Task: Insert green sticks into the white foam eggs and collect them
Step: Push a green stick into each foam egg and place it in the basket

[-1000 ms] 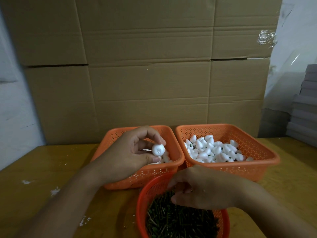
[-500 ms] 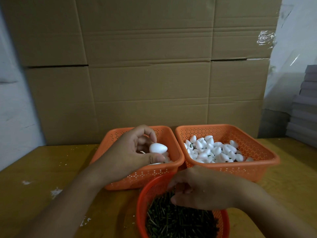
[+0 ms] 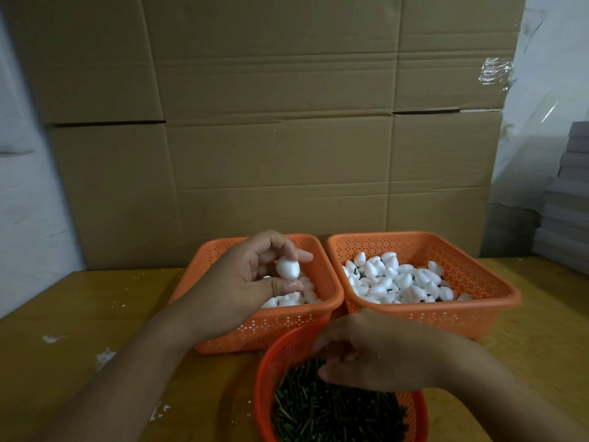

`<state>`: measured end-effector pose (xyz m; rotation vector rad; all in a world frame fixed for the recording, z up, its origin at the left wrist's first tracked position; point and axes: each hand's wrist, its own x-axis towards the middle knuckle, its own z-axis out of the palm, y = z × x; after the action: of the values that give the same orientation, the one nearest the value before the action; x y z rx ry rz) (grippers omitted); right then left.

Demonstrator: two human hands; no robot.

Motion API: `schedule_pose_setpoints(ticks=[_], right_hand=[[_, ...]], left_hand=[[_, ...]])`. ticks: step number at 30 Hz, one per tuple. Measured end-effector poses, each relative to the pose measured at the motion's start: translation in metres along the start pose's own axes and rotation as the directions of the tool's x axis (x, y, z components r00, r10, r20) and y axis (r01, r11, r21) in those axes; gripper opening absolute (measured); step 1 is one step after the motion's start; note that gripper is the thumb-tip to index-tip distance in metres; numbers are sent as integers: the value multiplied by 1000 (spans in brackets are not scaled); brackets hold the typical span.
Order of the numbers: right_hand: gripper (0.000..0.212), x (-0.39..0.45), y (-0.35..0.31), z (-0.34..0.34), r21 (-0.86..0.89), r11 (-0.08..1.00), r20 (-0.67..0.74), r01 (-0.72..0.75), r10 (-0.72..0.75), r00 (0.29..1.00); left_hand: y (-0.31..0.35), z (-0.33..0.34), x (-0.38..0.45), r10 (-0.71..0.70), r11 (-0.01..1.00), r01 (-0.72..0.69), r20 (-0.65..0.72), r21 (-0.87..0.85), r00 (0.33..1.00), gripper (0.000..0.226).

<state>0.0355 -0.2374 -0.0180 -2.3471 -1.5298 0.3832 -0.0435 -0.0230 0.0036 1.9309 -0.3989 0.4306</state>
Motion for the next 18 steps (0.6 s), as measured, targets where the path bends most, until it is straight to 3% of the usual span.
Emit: schedule_pose_setpoints(ticks=[4,9,18], right_hand=[[32,0,1,0,2,1000,-5,3,-3,1000],[32,1,1,0,-4,1000,-13,3,-3,1000],[30,1,2,1,11,1000,-1,7,-7,1000]], left_hand=[[1,0,0,-21,999,22,8,-37,1000,16],[2,0,0,-1,1000,1,-13,14,1000,30],[1,-2,-2,-84,994,86,24,-61,996,23]])
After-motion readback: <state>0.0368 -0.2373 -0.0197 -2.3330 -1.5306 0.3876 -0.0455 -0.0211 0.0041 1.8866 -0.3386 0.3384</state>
